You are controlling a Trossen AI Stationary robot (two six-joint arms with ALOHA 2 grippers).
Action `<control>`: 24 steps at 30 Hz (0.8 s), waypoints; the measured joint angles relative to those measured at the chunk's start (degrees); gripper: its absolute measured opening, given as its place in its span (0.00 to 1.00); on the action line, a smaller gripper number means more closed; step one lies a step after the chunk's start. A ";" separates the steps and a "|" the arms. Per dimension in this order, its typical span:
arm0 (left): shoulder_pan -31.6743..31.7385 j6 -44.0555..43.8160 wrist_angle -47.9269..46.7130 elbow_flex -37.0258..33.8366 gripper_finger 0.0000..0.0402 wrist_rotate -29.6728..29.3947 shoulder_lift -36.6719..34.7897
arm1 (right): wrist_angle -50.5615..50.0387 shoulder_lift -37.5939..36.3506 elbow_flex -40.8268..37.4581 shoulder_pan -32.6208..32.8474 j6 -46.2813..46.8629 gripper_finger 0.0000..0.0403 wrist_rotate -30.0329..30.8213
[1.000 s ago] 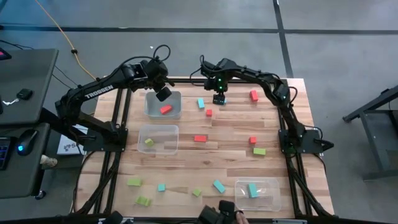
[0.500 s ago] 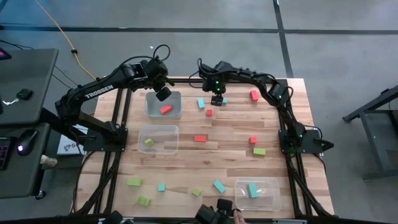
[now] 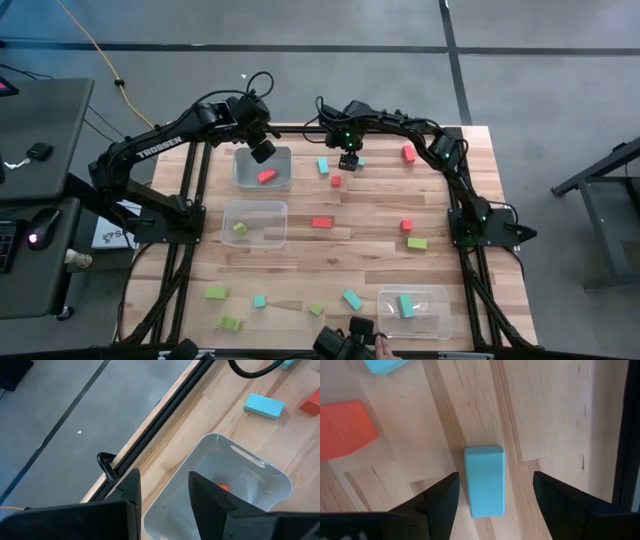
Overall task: Sort & place blocks by color
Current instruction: Put the blue block into the bottom transparent bin
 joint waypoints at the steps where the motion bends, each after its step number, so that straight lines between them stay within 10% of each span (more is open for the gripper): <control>1: 0.02 -0.11 0.02 0.00 0.24 0.00 0.00 | 0.02 0.00 0.00 0.00 -0.13 0.60 0.00; 17: -0.02 -0.11 2.05 0.00 0.24 1.61 0.00 | 0.18 0.00 0.00 0.00 -0.14 0.60 0.44; 24: 0.00 -0.11 2.06 0.00 0.24 1.61 0.00 | -1.74 0.00 0.00 1.99 -0.13 0.60 9.62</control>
